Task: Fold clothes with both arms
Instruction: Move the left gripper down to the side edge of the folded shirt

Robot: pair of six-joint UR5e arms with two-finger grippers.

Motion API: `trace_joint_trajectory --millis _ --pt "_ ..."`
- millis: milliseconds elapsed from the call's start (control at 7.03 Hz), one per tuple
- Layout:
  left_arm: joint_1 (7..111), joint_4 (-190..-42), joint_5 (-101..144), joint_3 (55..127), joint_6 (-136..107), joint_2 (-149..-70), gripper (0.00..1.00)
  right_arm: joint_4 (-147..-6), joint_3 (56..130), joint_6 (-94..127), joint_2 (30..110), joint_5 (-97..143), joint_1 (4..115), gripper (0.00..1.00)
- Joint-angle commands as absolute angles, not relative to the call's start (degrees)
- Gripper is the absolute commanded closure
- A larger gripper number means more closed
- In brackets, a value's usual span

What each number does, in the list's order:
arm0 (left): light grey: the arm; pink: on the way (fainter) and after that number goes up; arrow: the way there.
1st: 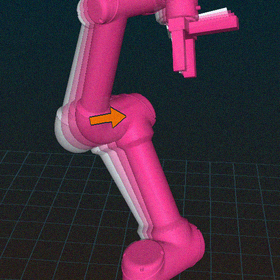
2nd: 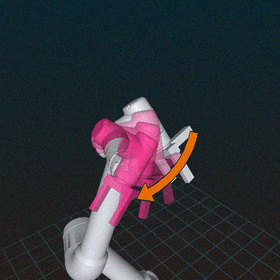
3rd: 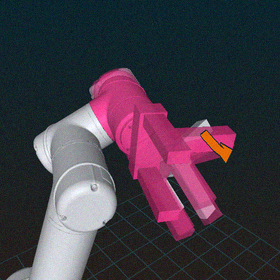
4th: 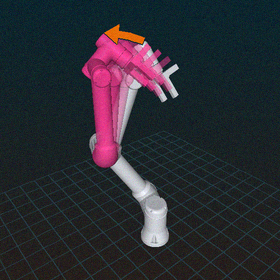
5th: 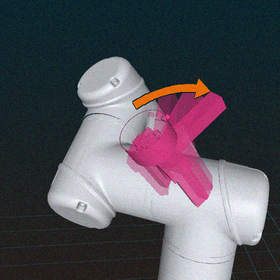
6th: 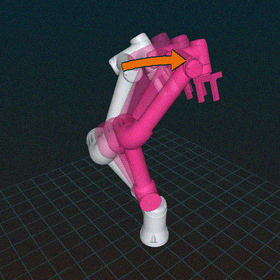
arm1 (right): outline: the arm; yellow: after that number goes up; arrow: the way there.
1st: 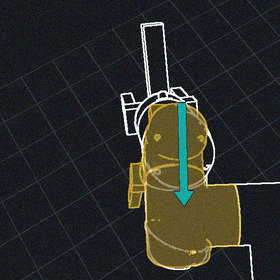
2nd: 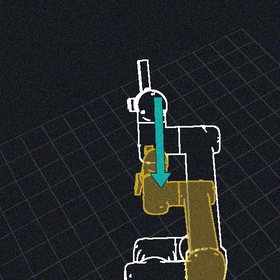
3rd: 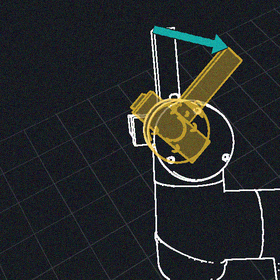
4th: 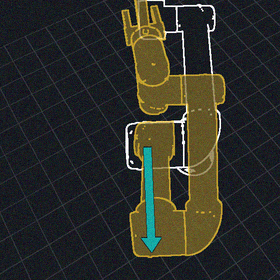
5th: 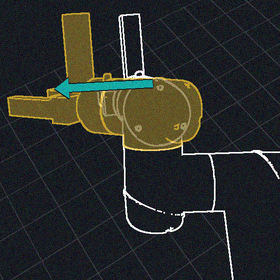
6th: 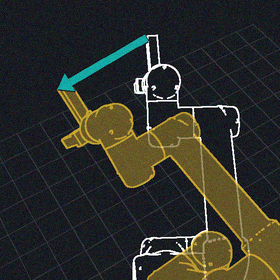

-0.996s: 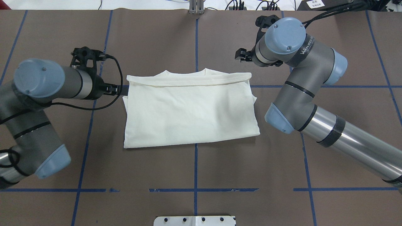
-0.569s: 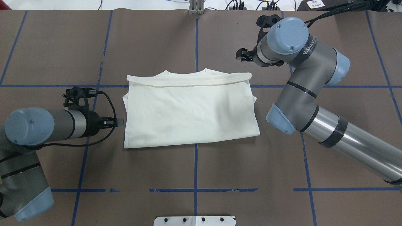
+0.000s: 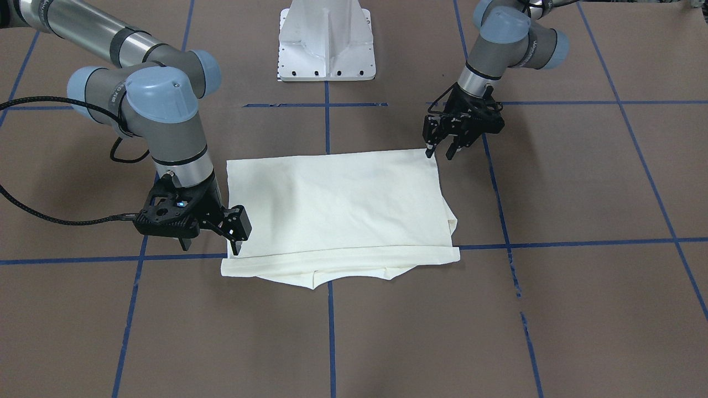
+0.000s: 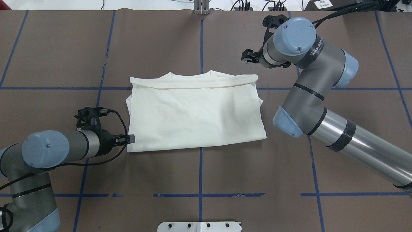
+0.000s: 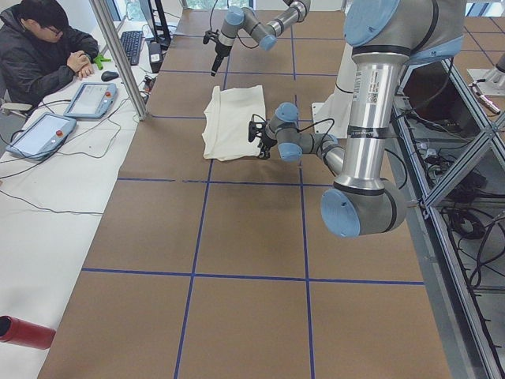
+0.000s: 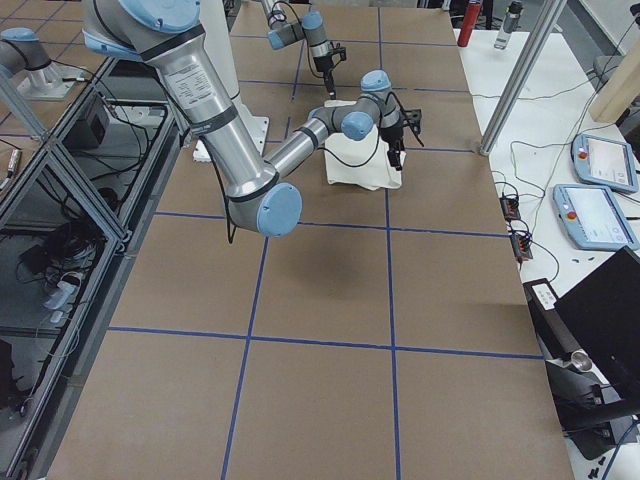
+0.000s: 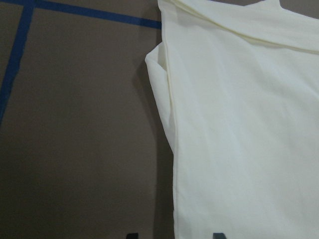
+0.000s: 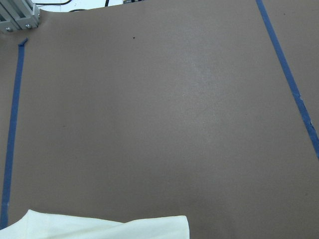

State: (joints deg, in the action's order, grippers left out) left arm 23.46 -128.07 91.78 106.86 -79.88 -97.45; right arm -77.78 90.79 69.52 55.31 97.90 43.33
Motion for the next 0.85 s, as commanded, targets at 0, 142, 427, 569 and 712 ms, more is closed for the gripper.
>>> trace_joint_trajectory --millis 0,142,427,569,712 --pt "21.6 -128.8 91.7 106.3 -81.0 -97.6 0.43 -77.8 90.8 69.5 55.4 97.9 43.3 0.00" --pt "21.3 -128.7 91.7 106.3 -81.0 -97.6 0.44 -77.8 90.7 69.5 55.4 97.9 43.3 0.00" --pt "21.2 -128.6 91.7 105.8 -80.9 -97.6 0.47 -77.8 90.8 69.5 55.5 97.9 43.3 0.00" --pt "21.2 -128.6 91.6 105.7 -80.9 -97.6 0.47 -77.8 90.8 69.5 55.5 97.8 43.3 0.00" --pt "21.2 -128.6 91.6 105.8 -80.9 -97.6 0.48 -77.8 90.8 69.5 55.5 97.9 43.4 0.00"
